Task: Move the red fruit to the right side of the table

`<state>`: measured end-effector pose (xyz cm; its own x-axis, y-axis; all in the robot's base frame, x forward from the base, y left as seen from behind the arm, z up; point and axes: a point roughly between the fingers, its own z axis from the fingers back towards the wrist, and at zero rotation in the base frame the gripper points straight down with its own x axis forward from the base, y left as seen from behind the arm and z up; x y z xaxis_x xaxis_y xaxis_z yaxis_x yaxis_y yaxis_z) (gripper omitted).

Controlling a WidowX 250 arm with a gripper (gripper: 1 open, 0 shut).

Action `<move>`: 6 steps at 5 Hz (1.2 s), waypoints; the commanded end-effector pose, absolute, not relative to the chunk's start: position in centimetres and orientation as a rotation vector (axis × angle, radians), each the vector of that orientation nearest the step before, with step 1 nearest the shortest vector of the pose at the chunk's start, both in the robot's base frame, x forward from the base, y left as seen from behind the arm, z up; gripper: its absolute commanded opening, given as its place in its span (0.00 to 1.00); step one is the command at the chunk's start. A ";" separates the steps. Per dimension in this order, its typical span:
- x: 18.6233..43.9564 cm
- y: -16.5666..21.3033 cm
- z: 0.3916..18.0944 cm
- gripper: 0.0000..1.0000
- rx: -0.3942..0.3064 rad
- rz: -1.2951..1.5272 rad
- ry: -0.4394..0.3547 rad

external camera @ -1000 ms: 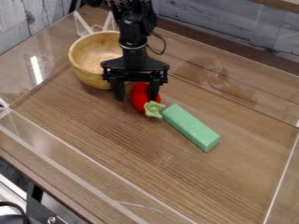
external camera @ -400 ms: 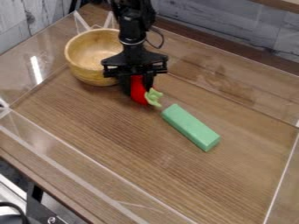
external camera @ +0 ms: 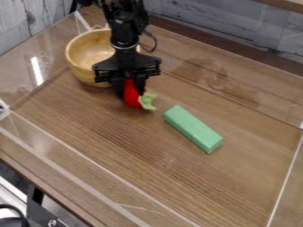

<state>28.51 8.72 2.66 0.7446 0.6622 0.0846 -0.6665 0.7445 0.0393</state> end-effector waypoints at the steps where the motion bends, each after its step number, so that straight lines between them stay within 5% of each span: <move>1: 29.1 9.9 2.9 0.00 0.078 0.748 -0.090; 3: 29.6 10.2 2.4 0.00 0.085 0.748 -0.079; 6: 30.3 8.8 9.4 0.00 -0.029 0.727 -0.098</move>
